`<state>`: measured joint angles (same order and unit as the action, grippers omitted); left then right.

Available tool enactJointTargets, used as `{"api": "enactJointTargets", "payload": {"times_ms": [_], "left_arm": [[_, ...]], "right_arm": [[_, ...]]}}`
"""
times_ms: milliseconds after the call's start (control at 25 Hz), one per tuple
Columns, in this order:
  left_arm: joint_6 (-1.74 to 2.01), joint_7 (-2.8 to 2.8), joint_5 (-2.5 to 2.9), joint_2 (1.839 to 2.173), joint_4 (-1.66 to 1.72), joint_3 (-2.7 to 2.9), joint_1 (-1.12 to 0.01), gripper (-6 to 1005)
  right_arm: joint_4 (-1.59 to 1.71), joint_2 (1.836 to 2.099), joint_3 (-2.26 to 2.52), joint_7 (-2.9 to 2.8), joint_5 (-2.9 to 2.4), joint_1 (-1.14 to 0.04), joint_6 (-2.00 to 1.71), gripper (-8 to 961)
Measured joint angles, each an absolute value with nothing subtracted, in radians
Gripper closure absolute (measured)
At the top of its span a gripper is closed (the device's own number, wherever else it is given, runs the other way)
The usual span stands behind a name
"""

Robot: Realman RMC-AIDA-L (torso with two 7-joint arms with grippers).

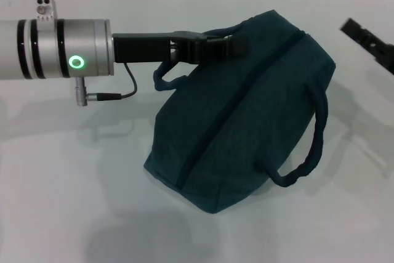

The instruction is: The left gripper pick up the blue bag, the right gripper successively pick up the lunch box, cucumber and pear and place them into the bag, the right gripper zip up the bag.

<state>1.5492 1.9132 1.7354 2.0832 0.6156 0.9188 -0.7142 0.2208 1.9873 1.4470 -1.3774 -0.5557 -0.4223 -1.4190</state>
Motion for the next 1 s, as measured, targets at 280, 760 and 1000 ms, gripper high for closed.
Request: {"api": "enactJointTargets", "payload": {"times_ms": [280,760,1000], "left_arm": [[1.488,1.911,1.714,2.088,0.587,0.928,-0.729,939],[1.369,1.860,1.705,2.091,0.529,0.954,-0.761,894],[1.398,1.780,1.611,2.091,0.531,0.955,-0.736,692]], "right_arm": [[0.214,1.956,1.349,-1.378,-0.556,-0.343,-1.425,481],[0.210,1.948,1.315,-1.372,-0.563,-0.324,-1.463,98],[0.211,1.934,1.316,-1.368,-0.565,-0.324,-1.516,99]]}}
